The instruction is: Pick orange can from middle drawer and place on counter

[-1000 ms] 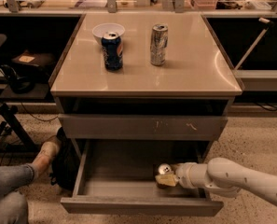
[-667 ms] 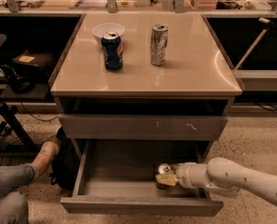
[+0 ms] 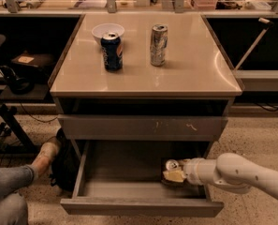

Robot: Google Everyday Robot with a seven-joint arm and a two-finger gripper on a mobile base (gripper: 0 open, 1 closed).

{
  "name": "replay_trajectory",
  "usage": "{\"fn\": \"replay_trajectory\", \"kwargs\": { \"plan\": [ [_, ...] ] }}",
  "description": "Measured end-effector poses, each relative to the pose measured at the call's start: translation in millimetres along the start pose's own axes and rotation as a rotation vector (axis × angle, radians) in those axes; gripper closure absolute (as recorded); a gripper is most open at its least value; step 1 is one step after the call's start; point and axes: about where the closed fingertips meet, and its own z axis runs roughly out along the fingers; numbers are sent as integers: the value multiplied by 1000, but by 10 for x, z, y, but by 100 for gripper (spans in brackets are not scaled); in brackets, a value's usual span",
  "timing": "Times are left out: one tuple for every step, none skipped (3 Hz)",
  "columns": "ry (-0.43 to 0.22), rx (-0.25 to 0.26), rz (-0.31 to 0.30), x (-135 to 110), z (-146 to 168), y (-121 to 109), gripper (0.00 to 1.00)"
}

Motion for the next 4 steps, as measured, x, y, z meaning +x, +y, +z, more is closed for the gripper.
{"fn": "replay_trajectory", "kwargs": {
  "plan": [
    [-41,28,-73,-464,-500,-203,100],
    [-65,41,-112,-816,-793,-342,100],
    [-65,41,-112,-816,-794,-341,100],
    [-46,79,-75,-662,-1031,-312,100]
  ]
}}
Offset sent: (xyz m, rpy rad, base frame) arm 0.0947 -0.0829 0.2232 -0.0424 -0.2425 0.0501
